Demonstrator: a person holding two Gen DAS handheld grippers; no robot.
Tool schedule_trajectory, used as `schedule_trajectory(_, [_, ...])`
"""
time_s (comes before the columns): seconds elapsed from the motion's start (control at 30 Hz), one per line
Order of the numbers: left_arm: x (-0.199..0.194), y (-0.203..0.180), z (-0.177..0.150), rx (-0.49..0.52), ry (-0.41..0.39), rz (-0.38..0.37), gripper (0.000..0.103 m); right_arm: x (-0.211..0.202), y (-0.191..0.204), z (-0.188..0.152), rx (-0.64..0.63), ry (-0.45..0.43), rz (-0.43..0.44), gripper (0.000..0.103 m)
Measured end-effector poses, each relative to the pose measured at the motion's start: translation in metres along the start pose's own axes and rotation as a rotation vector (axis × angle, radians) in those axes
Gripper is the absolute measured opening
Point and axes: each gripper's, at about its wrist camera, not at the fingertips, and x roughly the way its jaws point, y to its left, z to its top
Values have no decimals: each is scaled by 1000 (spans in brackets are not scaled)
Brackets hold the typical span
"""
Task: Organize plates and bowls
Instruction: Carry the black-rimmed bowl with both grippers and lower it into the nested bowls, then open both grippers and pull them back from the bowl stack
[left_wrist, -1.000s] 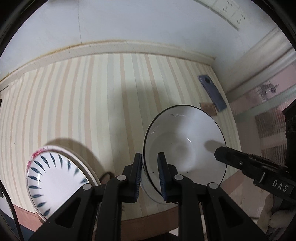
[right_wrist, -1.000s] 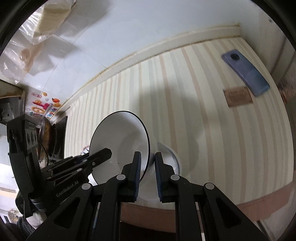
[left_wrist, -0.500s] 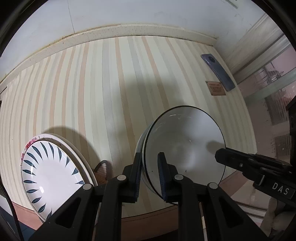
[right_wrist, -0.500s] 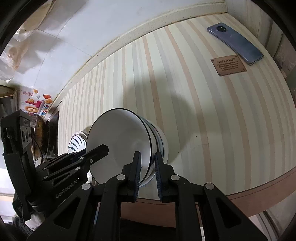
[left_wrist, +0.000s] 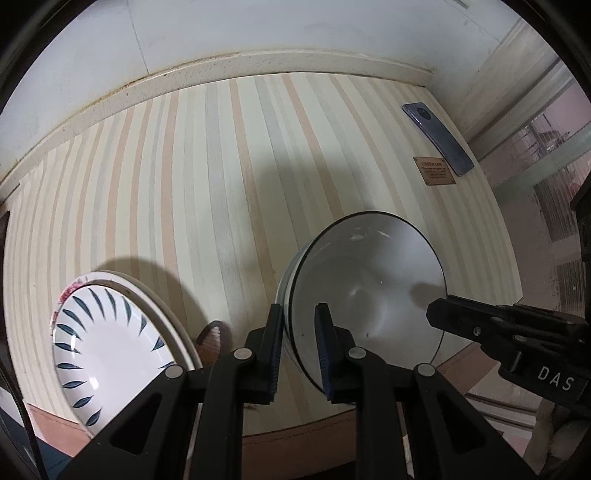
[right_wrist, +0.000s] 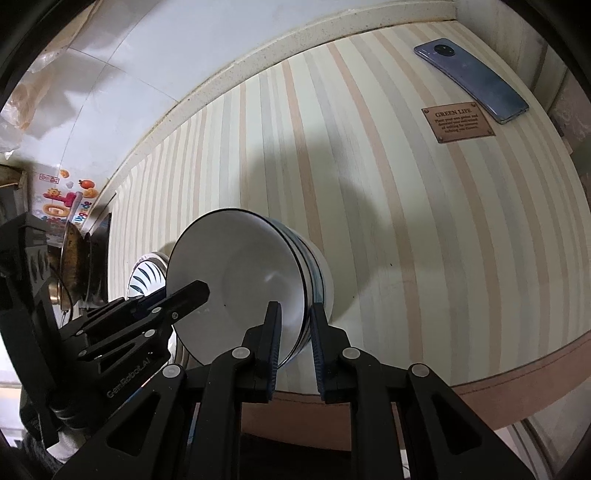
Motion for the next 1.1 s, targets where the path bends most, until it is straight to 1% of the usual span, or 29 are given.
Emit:
schedule_trajectory(0.03, [-5,-1,0,5,3,3,16,-2,1,0,2,0,-3,20])
schedule_trajectory(0.07, [-9,-1,0,8,-2,1,16,-6,3,-2,2,-5,-9,26])
schedule_trajectory(0.1, [-15,-1,-1,13,-10,-4,16,-10,4,-3,0,-12,-16,37])
schedule_trajectory(0.13, [-22,-1,-1,18,-23,-12,16,-16,6,-6,-3,-22,-23,43])
schedule_trajectory(0.2, [-37,-1,-3,34,-46,-23,21,-29,10,-10,-8,-46,-37,65])
schedule_trajectory(0.23, [-45,-1,-4,39,-61,-32,27,-36,13,-13,-15,-60,-44,71])
schedule_trajectory(0.27, [-53,0,-5,44,-70,-39,29,-44,16,-16,-22,-75,-53,81])
schedule_trajectory(0.3, [-60,0,-6,51,-76,-46,31,-51,18,-19,-22,-88,-57,86])
schedule_trajectory(0.33, [-68,0,-7,62,-84,-53,40,-58,21,-22,-24,-103,-59,86])
schedule_trajectory(0.37, [-74,1,-8,68,-92,-58,57,-65,23,-25,-27,-118,-60,87])
schedule_trajectory(0.4, [-78,2,-9,72,-98,-63,67,-71,26,-28,-28,-131,-67,91])
schedule_trajectory(0.43, [-85,3,-10,77,-110,-74,78,-77,29,-31,-31,-141,-80,92])
schedule_trajectory(0.5, [-93,3,-10,75,-126,-84,82,-86,35,-36,-42,-152,-109,94])
schedule_trajectory(0.53, [-98,3,-11,77,-129,-94,86,-91,39,-38,-47,-161,-120,95])
schedule_trajectory(0.6, [-106,4,-12,74,-142,-99,90,-99,45,-42,-63,-181,-131,97])
schedule_trajectory(0.73, [-120,5,-13,80,-175,-113,100,-113,51,-49,-69,-214,-151,97])
schedule_trajectory(0.93, [-135,6,-17,79,-189,-132,101,-135,55,-58,-68,-249,-134,98])
schedule_trajectory(1.03, [-132,8,-15,69,-185,-132,101,-142,56,-59,-63,-263,-125,98])
schedule_trajectory(1.1, [-125,10,-13,67,-167,-127,101,-141,53,-57,-56,-263,-113,99])
